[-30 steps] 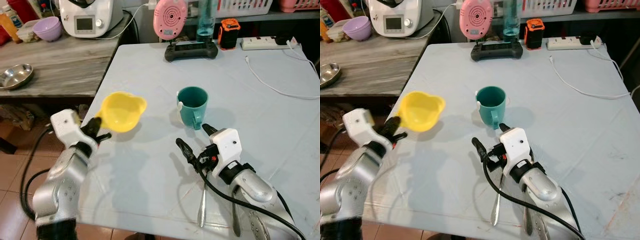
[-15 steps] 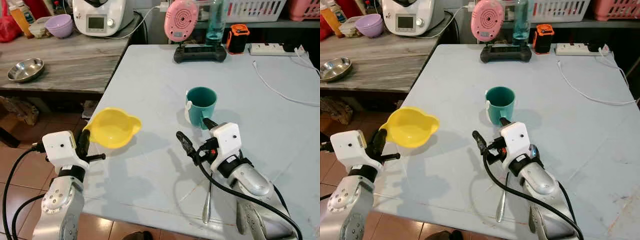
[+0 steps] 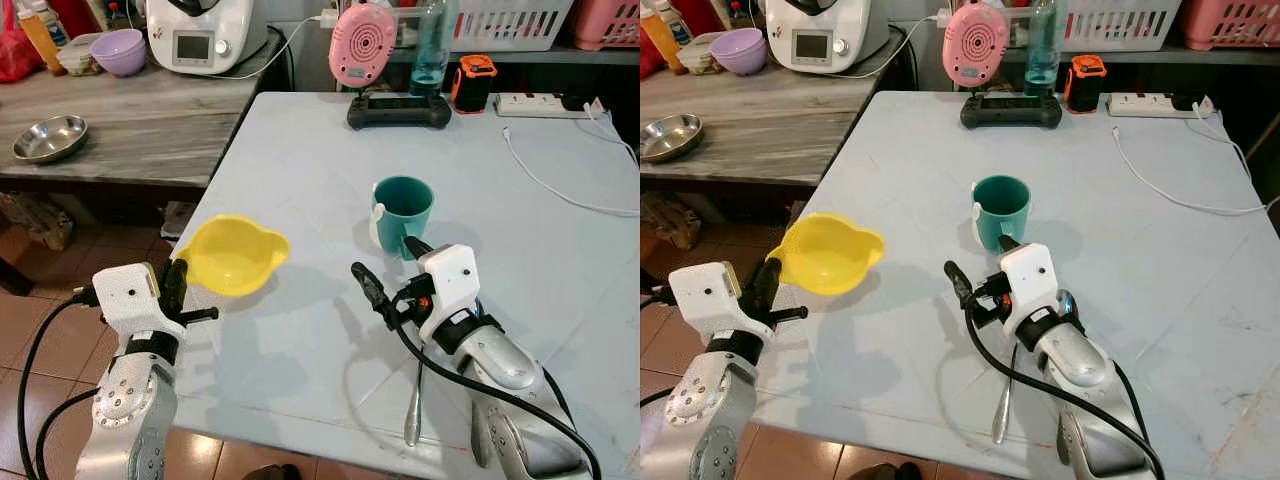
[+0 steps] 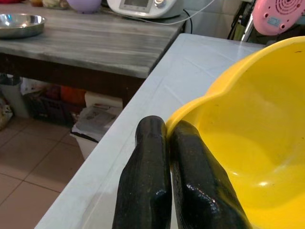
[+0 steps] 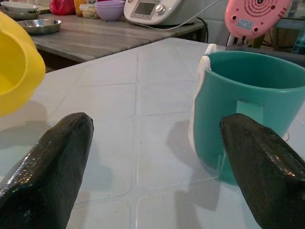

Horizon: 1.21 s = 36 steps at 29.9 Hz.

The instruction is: Setting the table

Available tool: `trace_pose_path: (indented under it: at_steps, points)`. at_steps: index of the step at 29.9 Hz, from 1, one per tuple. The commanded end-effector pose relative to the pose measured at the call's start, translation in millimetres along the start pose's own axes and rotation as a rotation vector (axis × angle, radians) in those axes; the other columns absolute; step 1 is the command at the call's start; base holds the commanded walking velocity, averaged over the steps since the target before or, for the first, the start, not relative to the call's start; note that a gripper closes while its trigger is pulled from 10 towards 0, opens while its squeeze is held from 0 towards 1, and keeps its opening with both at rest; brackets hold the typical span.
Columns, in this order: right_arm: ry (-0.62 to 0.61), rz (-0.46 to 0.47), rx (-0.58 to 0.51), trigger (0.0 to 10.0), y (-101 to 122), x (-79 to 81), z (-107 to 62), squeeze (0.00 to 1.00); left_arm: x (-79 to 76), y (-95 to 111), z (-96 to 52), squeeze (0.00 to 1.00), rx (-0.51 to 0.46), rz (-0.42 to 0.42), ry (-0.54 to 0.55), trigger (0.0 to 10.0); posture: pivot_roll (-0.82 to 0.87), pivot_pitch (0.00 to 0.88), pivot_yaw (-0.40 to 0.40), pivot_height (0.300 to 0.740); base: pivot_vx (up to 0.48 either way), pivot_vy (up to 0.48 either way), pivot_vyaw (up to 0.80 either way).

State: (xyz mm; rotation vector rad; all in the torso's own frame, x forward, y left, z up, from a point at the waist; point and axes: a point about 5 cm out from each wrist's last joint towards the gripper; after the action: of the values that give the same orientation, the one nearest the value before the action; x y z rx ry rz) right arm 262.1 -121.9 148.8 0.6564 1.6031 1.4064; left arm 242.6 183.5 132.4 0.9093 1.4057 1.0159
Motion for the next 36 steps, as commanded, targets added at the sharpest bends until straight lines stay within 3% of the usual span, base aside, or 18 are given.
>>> trace_pose_path:
  at_steps: [1,13,25,36]
  points:
    - [0.002,-0.009,-0.018,10.0,3.7,1.1,-0.2,0.00,1.1,2.8,1.1,0.00,-0.014,0.009,-0.004,10.0,-0.08,0.093,0.086,0.740,0.000,0.409,0.00]
    - [-0.011,-0.008,-0.018,10.0,3.7,1.4,-0.2,0.00,0.5,3.3,4.3,0.00,-0.009,-0.011,-0.016,10.0,-0.09,0.095,0.098,0.740,0.000,0.450,0.00]
    - [-0.016,-0.005,-0.021,10.0,4.3,2.9,1.0,0.00,-0.4,4.1,5.0,0.00,-0.010,-0.012,-0.024,10.0,-0.09,0.096,0.105,0.740,0.000,0.480,-0.54]
    - [-0.015,-0.010,-0.030,10.0,5.2,3.6,2.0,0.00,-3.7,4.2,6.5,0.00,-0.020,-0.013,-0.027,10.0,-0.08,0.090,0.099,0.740,0.000,0.480,0.00]
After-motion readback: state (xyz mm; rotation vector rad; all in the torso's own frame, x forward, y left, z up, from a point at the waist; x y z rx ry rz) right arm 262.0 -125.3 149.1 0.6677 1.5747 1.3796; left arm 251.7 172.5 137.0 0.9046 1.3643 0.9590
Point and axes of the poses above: a point about 5 cm out from each wrist's last joint towards the gripper, its own z axis pointing out of the wrist towards the gripper, its own y axis along the axis of the wrist's last joint, x = y × z, and after that the axes turned 9 degrees about -z, right-handed
